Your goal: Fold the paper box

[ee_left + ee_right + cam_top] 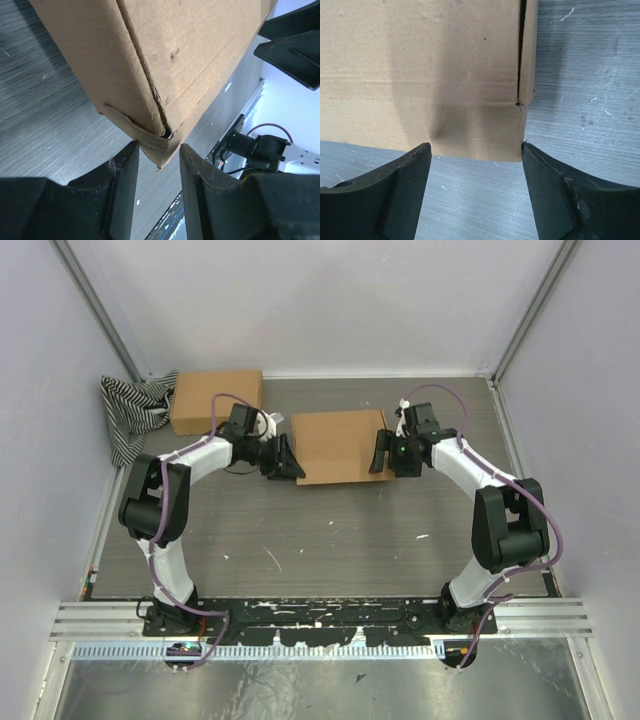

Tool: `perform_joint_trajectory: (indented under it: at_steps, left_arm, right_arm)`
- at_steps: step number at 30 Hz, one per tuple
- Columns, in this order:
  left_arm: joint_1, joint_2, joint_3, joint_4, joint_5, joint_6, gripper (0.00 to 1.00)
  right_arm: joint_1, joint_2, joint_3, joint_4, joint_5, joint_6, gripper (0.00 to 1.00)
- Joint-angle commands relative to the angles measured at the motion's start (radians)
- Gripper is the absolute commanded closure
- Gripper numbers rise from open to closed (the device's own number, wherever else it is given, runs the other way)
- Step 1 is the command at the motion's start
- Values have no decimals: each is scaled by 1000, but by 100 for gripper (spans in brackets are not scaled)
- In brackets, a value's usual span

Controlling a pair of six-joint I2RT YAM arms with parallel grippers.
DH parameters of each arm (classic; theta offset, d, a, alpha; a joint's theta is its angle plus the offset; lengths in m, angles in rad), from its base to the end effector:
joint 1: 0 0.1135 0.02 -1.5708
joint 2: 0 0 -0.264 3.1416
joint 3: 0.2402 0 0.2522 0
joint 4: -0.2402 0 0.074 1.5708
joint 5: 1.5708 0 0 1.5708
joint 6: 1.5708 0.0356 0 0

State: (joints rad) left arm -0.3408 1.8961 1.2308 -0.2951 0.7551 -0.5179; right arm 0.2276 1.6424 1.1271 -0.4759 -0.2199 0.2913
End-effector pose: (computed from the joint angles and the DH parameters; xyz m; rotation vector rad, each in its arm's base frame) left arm 0.3607 -0.1538 0.1778 0.0940 2.6280 -1.2831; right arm 0.3306 0.0845 0.2173 -0.0027 2.5981 0.4757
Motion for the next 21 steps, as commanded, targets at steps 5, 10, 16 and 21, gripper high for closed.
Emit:
perform_joint_trajectory:
  at_steps: [5, 10, 16, 21]
  left_arm:
    - [13, -5, 6, 19, 123, -32, 57]
    - [15, -1, 10, -6, 122, -20, 61]
    - [22, -13, 0, -19, 133, -11, 63]
    - [26, -20, -10, 1, 141, -29, 65]
  right_arm:
    - [0, -55, 117, -114, -79, -3, 21]
    - [0, -50, 152, -157, -91, -13, 21]
    - [-1, -47, 188, -200, -97, -25, 21]
    - [-1, -92, 184, -209, 63, -9, 18]
